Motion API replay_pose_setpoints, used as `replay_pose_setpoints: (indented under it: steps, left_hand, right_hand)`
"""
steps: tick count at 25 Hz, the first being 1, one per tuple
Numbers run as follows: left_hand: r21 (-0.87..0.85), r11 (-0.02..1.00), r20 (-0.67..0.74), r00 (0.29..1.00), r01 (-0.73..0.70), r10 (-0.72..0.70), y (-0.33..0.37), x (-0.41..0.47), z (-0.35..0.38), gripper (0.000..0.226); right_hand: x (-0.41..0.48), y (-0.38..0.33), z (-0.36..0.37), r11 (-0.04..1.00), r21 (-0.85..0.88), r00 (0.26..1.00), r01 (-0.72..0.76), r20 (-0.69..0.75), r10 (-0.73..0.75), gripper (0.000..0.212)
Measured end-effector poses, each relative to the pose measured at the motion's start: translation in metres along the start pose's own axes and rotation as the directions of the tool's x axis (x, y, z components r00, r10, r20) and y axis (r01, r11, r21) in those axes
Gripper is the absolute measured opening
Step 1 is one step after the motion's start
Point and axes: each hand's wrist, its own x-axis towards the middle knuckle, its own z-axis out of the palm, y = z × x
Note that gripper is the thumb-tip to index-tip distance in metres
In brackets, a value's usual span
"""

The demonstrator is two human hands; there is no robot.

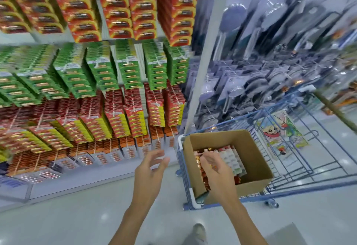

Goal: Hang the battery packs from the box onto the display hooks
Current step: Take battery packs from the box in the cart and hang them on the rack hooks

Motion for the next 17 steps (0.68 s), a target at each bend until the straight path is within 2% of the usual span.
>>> replay_pose_setpoints:
  steps: [5,10,15,17]
  left_hand:
    - [0.049,0.996,0.075,0.994,0.073,-0.077,-0.011,-0.005,0.075,0.016]
    - [0.115,0.975,0.086,0.976,0.19,-0.2,-0.015,0.0,0.166,0.018]
    - [0.225,0.926,0.034,0.947,0.303,-0.318,-0.036,0.012,0.238,0.018]
    - [0.292,0.884,0.017,0.922,0.366,-0.387,-0.048,0.018,0.257,0.027]
  right_hand:
    - [0.019,0.053,-0.057,0.996,0.0,0.995,-0.093,-0.043,0.093,0.017]
    - [0.063,0.111,-0.115,0.975,-0.01,0.974,-0.221,0.039,0.221,0.023]
    - [0.114,0.161,-0.146,0.947,-0.134,0.938,-0.292,0.155,0.311,0.036]
    - [0.134,0.174,-0.152,0.932,-0.19,0.916,-0.31,0.202,0.346,0.037]
